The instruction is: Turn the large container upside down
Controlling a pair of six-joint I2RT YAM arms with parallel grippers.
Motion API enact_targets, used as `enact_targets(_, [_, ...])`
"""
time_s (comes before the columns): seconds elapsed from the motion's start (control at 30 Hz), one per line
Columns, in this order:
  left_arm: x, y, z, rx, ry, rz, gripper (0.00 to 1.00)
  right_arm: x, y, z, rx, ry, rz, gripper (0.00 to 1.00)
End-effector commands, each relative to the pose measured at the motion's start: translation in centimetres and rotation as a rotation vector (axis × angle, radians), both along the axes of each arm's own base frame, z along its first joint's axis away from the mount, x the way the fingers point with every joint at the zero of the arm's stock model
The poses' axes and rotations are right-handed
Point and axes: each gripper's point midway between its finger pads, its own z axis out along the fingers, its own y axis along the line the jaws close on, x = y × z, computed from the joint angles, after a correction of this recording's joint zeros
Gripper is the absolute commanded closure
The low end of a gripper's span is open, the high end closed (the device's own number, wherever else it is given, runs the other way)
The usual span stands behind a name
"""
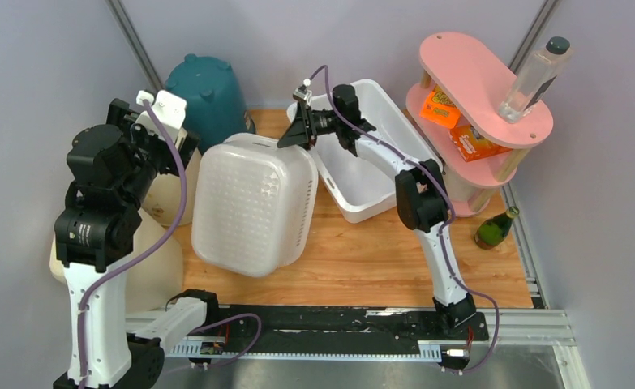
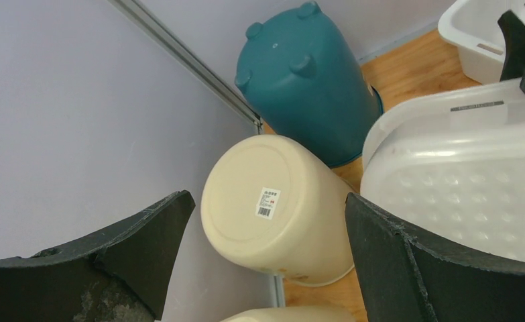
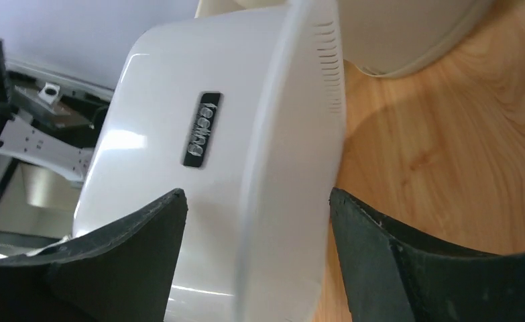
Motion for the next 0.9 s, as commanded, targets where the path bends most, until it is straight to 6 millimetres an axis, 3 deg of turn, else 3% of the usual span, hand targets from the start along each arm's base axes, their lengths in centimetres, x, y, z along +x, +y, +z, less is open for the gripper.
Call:
enact_targets(0.0, [0.0,0.2,0.7,0.002,-0.027,0.011,0.04,0.7,1.0,-4.9,-0.055,0.040,0.012,0.19])
enact_targets(0.3, [1.3,-0.1,-0.9,0.012,0.014,0.004,0.04,1.5,1.5,-6.7,-0.074,0.046,-0.010,0.18])
enact_targets(0.5, [1.5,-0.7,-2.7,0.010,0.059,-0.028,0.04,2.5,1.4,-4.5,-0.043,-0.036,-0.050,0.01])
enact_targets(0.67, [1.4,-1.5,-4.4,-0.011,0.101,-0.066,0.05,2.9,1.4,-2.3,-0.018,-0.105,-0.081,0.00])
enact_targets(0.87, [1.4,-2.0,-5.9,-0.031,0.135,-0.082,0.05,3.3,1.8,-1.8,-0.043,-0.140,-0.141,0.00])
